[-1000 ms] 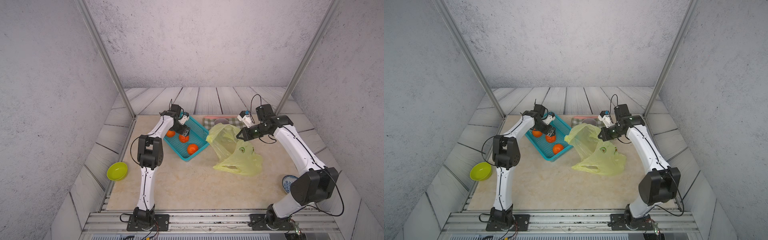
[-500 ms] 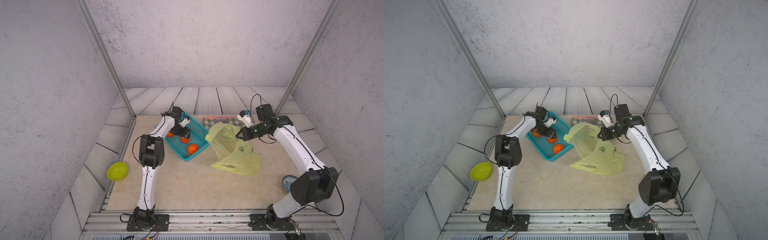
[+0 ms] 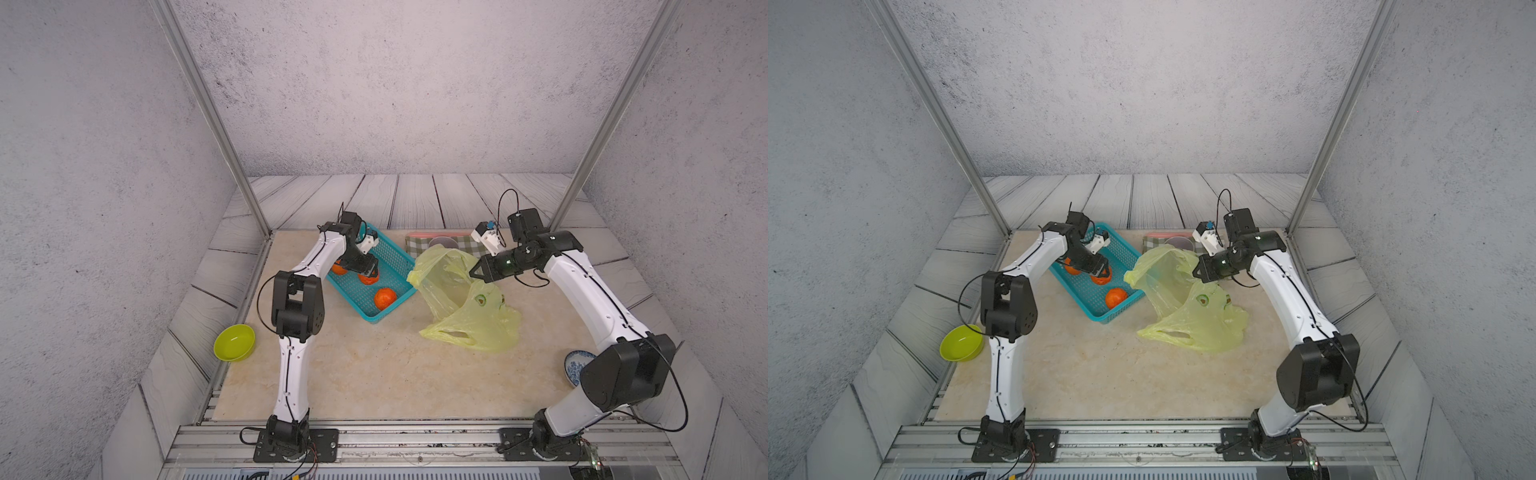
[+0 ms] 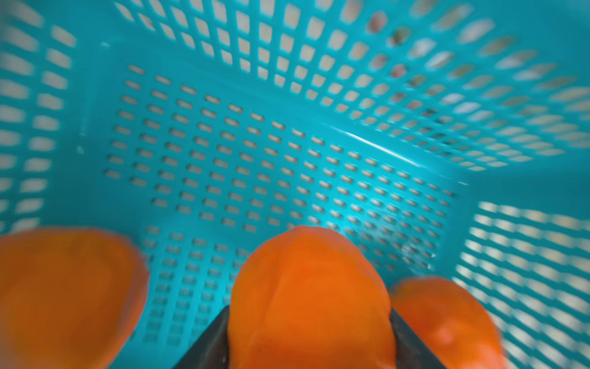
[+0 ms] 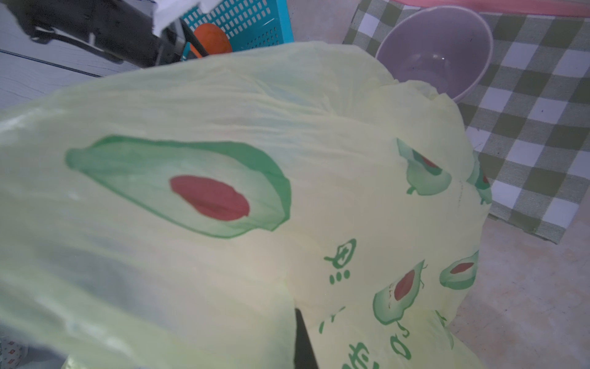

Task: Place the oranges into plastic bags & tie knots
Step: Pick up the orange from the basket, then place the orange in the plastic bag.

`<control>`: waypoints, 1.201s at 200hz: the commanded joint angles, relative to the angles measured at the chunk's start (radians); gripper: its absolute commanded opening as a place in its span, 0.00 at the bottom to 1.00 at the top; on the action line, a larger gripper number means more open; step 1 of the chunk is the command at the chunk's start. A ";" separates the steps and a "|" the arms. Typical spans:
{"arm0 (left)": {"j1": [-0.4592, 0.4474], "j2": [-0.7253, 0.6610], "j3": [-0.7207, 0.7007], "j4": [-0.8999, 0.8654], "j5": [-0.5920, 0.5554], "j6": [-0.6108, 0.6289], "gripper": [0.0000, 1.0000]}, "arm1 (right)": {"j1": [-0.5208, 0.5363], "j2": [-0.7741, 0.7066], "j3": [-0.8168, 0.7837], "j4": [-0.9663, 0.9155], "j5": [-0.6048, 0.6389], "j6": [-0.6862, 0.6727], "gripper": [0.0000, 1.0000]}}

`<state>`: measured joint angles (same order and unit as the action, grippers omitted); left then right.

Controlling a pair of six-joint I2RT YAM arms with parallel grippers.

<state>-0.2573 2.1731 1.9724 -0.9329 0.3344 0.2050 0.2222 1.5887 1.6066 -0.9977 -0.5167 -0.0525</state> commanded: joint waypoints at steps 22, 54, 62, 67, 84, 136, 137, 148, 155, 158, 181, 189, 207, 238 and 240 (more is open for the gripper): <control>-0.007 -0.483 -0.257 0.211 0.269 -0.025 0.32 | 0.002 0.027 0.012 -0.028 0.051 0.020 0.04; -0.125 -0.681 -0.330 0.197 0.376 -0.001 0.33 | 0.000 0.063 0.056 -0.062 0.021 0.012 0.04; -0.162 -0.712 -0.342 0.193 0.383 0.006 0.33 | 0.001 0.074 0.073 -0.075 0.014 0.010 0.04; -0.183 -0.729 -0.347 0.191 0.390 0.009 0.33 | 0.001 0.082 0.084 -0.082 0.010 0.008 0.04; -0.241 -0.772 -0.353 0.184 0.413 0.016 0.33 | 0.000 0.111 0.123 -0.109 0.002 0.005 0.04; -0.477 -0.740 -0.291 0.129 0.291 0.097 0.33 | 0.003 0.155 0.168 -0.158 -0.044 -0.012 0.05; -0.482 -0.735 -0.290 0.129 0.283 0.098 0.33 | 0.002 0.155 0.169 -0.158 -0.048 -0.013 0.05; -0.530 -0.685 -0.280 0.138 0.179 0.098 0.34 | 0.002 0.158 0.173 -0.172 -0.077 -0.027 0.05; -0.557 -0.653 -0.271 0.138 0.129 0.117 0.34 | 0.002 0.160 0.176 -0.179 -0.081 -0.031 0.05; -0.568 -0.638 -0.266 0.141 0.103 0.126 0.34 | 0.003 0.160 0.177 -0.181 -0.082 -0.033 0.05; -0.587 -0.536 -0.214 0.179 -0.064 0.121 0.33 | 0.002 0.173 0.192 -0.210 -0.071 -0.056 0.05; -0.580 -0.522 -0.208 0.197 -0.115 0.126 0.33 | 0.003 0.180 0.202 -0.231 -0.069 -0.075 0.05; -0.555 -0.529 -0.261 0.274 -0.153 0.184 0.33 | 0.001 0.195 0.221 -0.292 -0.083 -0.131 0.05; -0.538 -0.533 -0.409 0.465 -0.207 0.327 0.33 | -0.002 0.213 0.277 -0.388 -0.230 -0.179 0.05; -0.539 -0.534 -0.420 0.480 -0.212 0.339 0.33 | -0.002 0.216 0.282 -0.395 -0.243 -0.180 0.05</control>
<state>-0.8024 1.6703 1.6417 -0.6392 0.2188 0.4011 0.2214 1.7645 1.8244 -1.2701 -0.6147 -0.1635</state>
